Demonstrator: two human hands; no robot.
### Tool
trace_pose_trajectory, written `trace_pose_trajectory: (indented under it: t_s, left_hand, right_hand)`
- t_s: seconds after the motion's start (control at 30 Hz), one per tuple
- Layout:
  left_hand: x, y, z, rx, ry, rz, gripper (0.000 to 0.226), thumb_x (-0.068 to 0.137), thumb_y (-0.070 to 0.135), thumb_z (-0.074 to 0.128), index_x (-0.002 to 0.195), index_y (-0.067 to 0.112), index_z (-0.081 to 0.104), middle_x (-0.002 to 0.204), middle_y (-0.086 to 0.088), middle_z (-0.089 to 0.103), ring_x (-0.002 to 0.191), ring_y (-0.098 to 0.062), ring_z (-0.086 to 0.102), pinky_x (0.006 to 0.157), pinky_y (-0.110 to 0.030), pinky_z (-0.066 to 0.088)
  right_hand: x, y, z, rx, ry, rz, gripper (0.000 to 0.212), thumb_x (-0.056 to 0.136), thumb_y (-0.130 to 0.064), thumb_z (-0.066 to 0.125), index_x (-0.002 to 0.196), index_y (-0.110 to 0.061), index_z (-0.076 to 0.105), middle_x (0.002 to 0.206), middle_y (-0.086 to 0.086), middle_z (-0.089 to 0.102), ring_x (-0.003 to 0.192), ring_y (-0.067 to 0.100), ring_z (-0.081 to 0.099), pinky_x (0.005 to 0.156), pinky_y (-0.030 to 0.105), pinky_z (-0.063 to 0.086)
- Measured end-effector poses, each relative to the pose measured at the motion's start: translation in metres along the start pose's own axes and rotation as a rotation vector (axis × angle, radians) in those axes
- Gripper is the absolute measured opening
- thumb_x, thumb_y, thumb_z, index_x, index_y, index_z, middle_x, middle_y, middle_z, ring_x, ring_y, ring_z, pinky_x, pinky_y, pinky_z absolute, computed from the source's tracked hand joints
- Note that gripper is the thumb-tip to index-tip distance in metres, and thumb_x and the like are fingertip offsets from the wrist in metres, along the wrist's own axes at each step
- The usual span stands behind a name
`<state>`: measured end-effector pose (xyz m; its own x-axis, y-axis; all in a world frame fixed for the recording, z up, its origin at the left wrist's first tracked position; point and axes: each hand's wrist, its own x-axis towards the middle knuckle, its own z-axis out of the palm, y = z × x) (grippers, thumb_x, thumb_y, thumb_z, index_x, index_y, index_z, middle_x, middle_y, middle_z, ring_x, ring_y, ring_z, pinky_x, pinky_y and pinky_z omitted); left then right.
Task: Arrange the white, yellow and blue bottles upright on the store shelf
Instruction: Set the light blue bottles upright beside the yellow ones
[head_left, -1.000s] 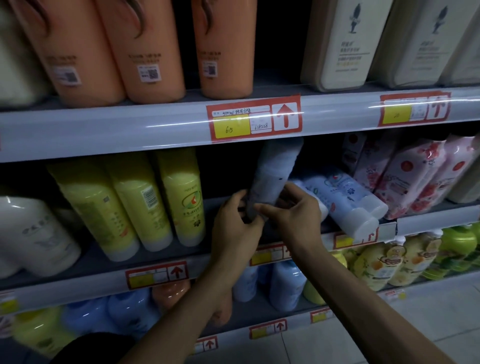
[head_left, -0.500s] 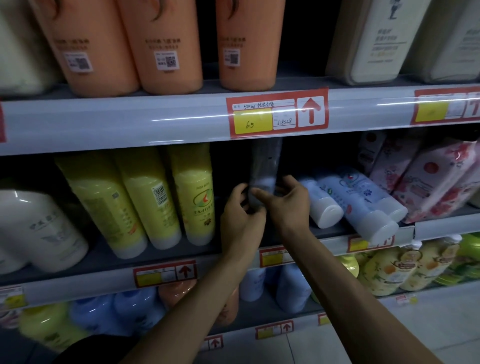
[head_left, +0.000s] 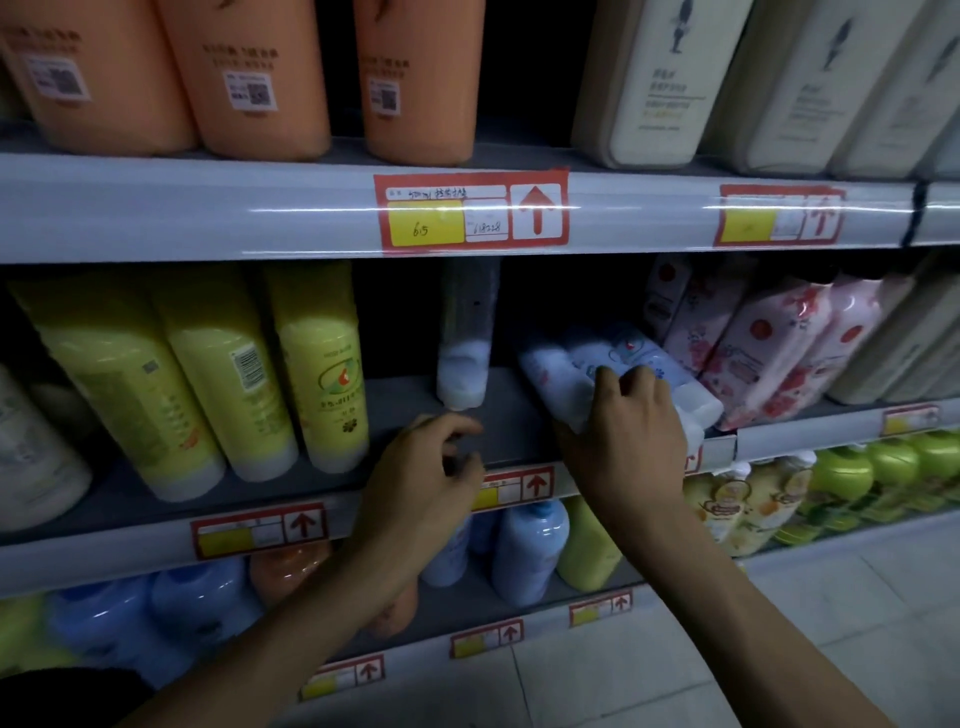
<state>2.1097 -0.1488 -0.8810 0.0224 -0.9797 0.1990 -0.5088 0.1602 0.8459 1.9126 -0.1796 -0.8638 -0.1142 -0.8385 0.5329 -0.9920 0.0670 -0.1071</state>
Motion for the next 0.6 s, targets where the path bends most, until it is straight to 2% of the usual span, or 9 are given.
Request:
trace_pose_trajectory:
  t_s: [0.07, 0.13, 0.23, 0.3, 0.37, 0.5, 0.6]
  left_hand:
    - [-0.004, 0.002, 0.004, 0.029, 0.004, 0.035, 0.024, 0.089, 0.026, 0.066, 0.111, 0.035, 0.07, 0.109, 0.015, 0.066, 0.099, -0.002, 0.068, 0.086, -0.039, 0.061]
    - [-0.005, 0.005, 0.009, 0.042, 0.0, 0.036, 0.024, 0.092, 0.023, 0.068, 0.112, 0.035, 0.069, 0.106, 0.016, 0.07, 0.098, -0.001, 0.069, 0.087, -0.038, 0.061]
    - [-0.005, 0.013, 0.021, 0.008, -0.003, 0.029, 0.025, 0.094, 0.021, 0.068, 0.116, 0.032, 0.069, 0.105, 0.014, 0.073, 0.098, -0.003, 0.07, 0.089, -0.038, 0.06]
    - [-0.004, 0.019, 0.027, -0.026, -0.006, 0.01, 0.024, 0.094, 0.02, 0.068, 0.116, 0.03, 0.07, 0.104, 0.013, 0.074, 0.097, -0.003, 0.07, 0.088, -0.037, 0.06]
    - [-0.002, 0.023, 0.03, -0.071, -0.01, -0.005, 0.023, 0.095, 0.018, 0.067, 0.116, 0.028, 0.071, 0.102, 0.011, 0.075, 0.095, -0.005, 0.071, 0.087, -0.035, 0.06]
    - [0.002, 0.032, 0.036, -0.23, 0.009, -0.061, 0.016, 0.1, 0.019, 0.063, 0.108, 0.029, 0.073, 0.097, 0.011, 0.076, 0.092, -0.005, 0.071, 0.081, -0.03, 0.058]
    - [0.004, 0.038, 0.04, -0.4, 0.017, -0.177, 0.012, 0.099, 0.036, 0.062, 0.094, 0.032, 0.073, 0.089, 0.004, 0.077, 0.089, -0.016, 0.075, 0.085, -0.044, 0.062]
  right_hand:
    - [-0.002, 0.002, 0.004, -0.045, -0.011, -0.015, 0.045, 0.065, -0.031, 0.088, 0.09, -0.003, 0.064, 0.094, 0.021, 0.056, 0.086, 0.042, 0.056, 0.064, 0.043, 0.047]
    - [-0.003, -0.001, 0.008, -0.056, -0.041, -0.025, 0.043, 0.061, -0.026, 0.089, 0.086, -0.003, 0.063, 0.094, 0.02, 0.055, 0.085, 0.041, 0.056, 0.061, 0.041, 0.047]
    - [-0.001, -0.002, 0.008, -0.036, -0.091, 0.013, 0.04, 0.069, -0.025, 0.084, 0.095, -0.004, 0.063, 0.101, 0.018, 0.056, 0.093, 0.039, 0.057, 0.061, 0.039, 0.044]
    - [-0.001, -0.001, 0.001, 0.01, -0.109, 0.061, 0.042, 0.076, -0.033, 0.08, 0.104, -0.006, 0.063, 0.108, 0.014, 0.057, 0.102, 0.037, 0.058, 0.063, 0.037, 0.039]
    - [-0.003, -0.004, -0.012, 0.095, -0.128, 0.126, 0.049, 0.076, -0.046, 0.077, 0.105, -0.009, 0.064, 0.109, 0.01, 0.058, 0.103, 0.035, 0.059, 0.065, 0.034, 0.035]
    - [-0.01, -0.007, -0.041, 0.324, -0.135, 0.323, 0.047, 0.068, -0.062, 0.071, 0.074, -0.016, 0.061, 0.073, 0.002, 0.06, 0.072, 0.03, 0.061, 0.051, 0.029, 0.027]
    - [-0.017, -0.002, -0.061, 0.461, -0.16, 0.375, 0.055, 0.068, -0.067, 0.072, 0.058, -0.016, 0.058, 0.054, 0.0, 0.057, 0.06, 0.024, 0.058, 0.051, 0.03, 0.031]
